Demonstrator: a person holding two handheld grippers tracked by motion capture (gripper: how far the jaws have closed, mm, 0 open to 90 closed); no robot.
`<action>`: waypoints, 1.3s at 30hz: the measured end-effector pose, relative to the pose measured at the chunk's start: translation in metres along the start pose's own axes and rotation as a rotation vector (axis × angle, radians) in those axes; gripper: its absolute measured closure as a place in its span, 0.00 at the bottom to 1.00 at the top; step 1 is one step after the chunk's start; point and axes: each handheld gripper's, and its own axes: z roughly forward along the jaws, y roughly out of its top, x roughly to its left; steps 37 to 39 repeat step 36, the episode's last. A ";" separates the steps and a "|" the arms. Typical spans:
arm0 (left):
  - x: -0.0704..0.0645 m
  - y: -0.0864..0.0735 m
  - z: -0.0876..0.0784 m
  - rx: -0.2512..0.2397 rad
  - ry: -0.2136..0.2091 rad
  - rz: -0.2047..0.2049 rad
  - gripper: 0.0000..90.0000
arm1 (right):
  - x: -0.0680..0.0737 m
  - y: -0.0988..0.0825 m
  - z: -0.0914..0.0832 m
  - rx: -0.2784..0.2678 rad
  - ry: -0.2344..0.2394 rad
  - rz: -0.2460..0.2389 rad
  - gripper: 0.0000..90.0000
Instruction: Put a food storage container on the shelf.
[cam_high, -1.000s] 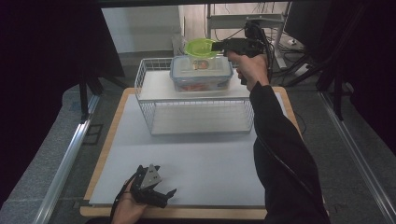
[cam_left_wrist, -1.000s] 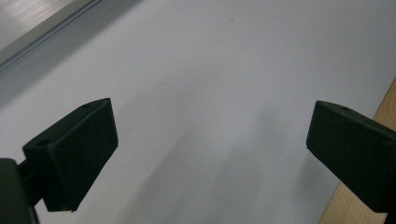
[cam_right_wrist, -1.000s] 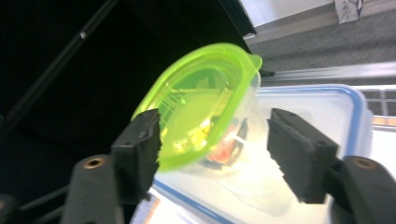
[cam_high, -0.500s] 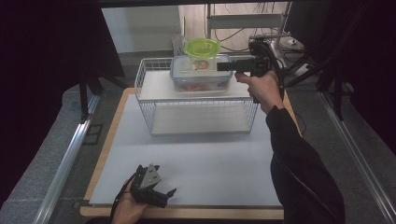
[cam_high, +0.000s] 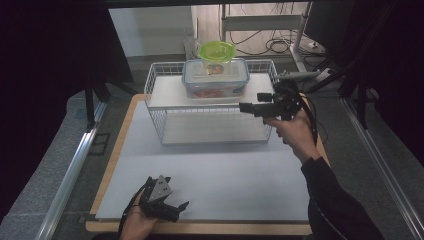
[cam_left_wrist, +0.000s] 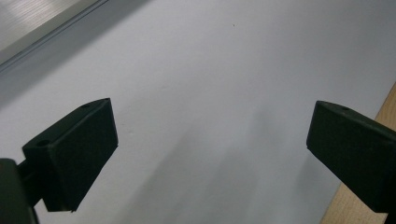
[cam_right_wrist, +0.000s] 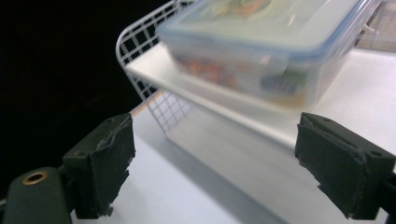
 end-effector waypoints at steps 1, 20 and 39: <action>0.000 0.000 0.000 0.000 0.000 -0.002 0.02 | 0.002 -0.007 -0.001 0.002 0.001 -0.014 0.12; 0.003 -0.001 -0.002 -0.048 -0.001 -0.034 0.01 | 0.012 -0.148 -0.007 0.068 -0.073 -0.141 0.02; 0.007 -0.002 -0.004 -0.089 -0.002 -0.066 0.00 | 0.000 -0.232 0.007 0.189 -0.167 -0.131 0.03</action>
